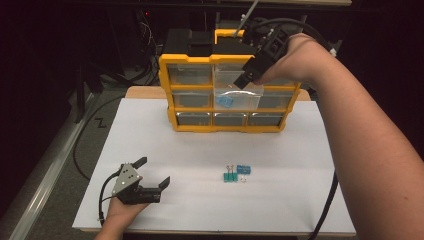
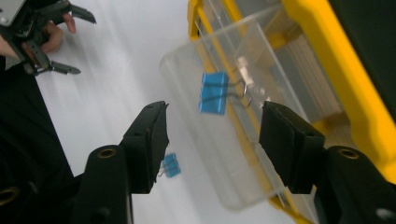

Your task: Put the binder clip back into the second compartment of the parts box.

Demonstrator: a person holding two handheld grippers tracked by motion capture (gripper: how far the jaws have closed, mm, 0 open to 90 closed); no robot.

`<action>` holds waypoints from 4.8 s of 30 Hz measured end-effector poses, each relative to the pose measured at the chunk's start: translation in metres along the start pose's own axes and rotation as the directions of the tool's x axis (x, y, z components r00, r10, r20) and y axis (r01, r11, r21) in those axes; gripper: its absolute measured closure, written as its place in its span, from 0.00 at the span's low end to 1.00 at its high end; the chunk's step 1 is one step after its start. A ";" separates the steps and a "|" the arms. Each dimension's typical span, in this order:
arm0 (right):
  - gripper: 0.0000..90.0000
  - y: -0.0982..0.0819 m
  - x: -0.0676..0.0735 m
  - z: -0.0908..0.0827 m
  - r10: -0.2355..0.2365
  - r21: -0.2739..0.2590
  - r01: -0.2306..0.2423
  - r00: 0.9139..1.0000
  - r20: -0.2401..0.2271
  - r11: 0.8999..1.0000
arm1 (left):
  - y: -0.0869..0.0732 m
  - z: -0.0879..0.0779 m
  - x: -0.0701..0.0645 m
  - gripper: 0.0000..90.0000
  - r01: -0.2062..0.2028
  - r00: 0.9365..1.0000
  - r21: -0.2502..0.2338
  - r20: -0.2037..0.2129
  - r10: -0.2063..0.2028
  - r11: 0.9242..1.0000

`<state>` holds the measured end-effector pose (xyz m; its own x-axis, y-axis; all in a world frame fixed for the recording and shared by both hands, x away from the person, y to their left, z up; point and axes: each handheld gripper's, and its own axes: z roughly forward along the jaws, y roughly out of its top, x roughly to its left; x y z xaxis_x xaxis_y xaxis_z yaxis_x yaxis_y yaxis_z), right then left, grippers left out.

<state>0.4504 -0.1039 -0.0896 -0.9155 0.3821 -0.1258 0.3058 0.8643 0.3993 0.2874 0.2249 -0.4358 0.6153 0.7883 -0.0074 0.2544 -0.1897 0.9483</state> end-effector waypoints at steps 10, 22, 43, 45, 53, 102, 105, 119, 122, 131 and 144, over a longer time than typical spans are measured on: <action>0.37 -0.043 0.019 -0.008 0.013 0.021 -0.013 1.000 0.020 1.000 | 0.000 0.001 0.000 0.00 0.004 1.000 0.001 -0.010 -0.004 1.000; 0.29 -0.096 0.036 0.019 0.021 0.036 -0.021 1.000 -0.014 0.999 | 0.000 0.002 0.000 0.00 0.003 1.000 0.005 -0.009 -0.003 1.000; 0.04 -0.145 0.052 0.111 0.054 0.098 -0.050 0.998 -0.043 0.994 | -0.001 0.002 0.000 0.00 -0.004 1.000 0.012 -0.014 0.004 1.000; 0.01 -0.148 0.053 0.119 0.065 0.097 -0.060 0.997 -0.049 0.993 | -0.001 0.002 0.000 0.00 -0.003 1.000 0.012 -0.012 0.003 1.000; 0.01 -0.162 0.059 0.154 0.074 0.086 -0.069 0.996 -0.057 0.994 | -0.001 0.002 0.000 0.00 0.000 1.000 0.014 -0.007 0.000 1.000; 0.92 -0.157 0.050 0.234 -0.017 0.095 0.025 0.997 -0.077 0.995 | -0.001 0.003 0.001 0.00 -0.010 1.000 0.022 0.001 0.010 1.000; 1.00 -0.156 0.045 0.226 -0.011 0.082 0.018 0.996 -0.086 0.996 | -0.002 0.003 0.001 0.00 -0.010 1.000 0.021 0.001 0.010 1.000; 1.00 -0.157 0.045 0.200 -0.040 0.088 0.053 0.989 -0.139 0.995 | -0.002 0.004 0.000 0.00 -0.010 1.000 0.022 0.004 0.010 1.000; 1.00 -0.157 0.044 0.194 -0.034 0.091 0.048 0.988 -0.151 0.995 | -0.002 0.004 0.000 0.00 -0.008 1.000 0.022 0.005 0.008 1.000; 1.00 -0.159 0.040 0.167 -0.014 0.102 0.032 0.986 -0.168 0.994 | -0.001 0.004 0.000 0.00 0.001 1.000 0.014 0.005 -0.001 1.000; 1.00 -0.142 0.037 0.118 -0.055 0.086 0.071 0.983 -0.174 0.994 | -0.001 0.003 0.000 0.00 -0.006 1.000 0.013 0.005 0.005 1.000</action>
<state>0.4040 -0.1734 -0.2583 -0.9625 0.2711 0.0118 0.2612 0.9142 0.3098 0.2892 0.2231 -0.4380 0.6201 0.7845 -0.0037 0.2609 -0.2017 0.9441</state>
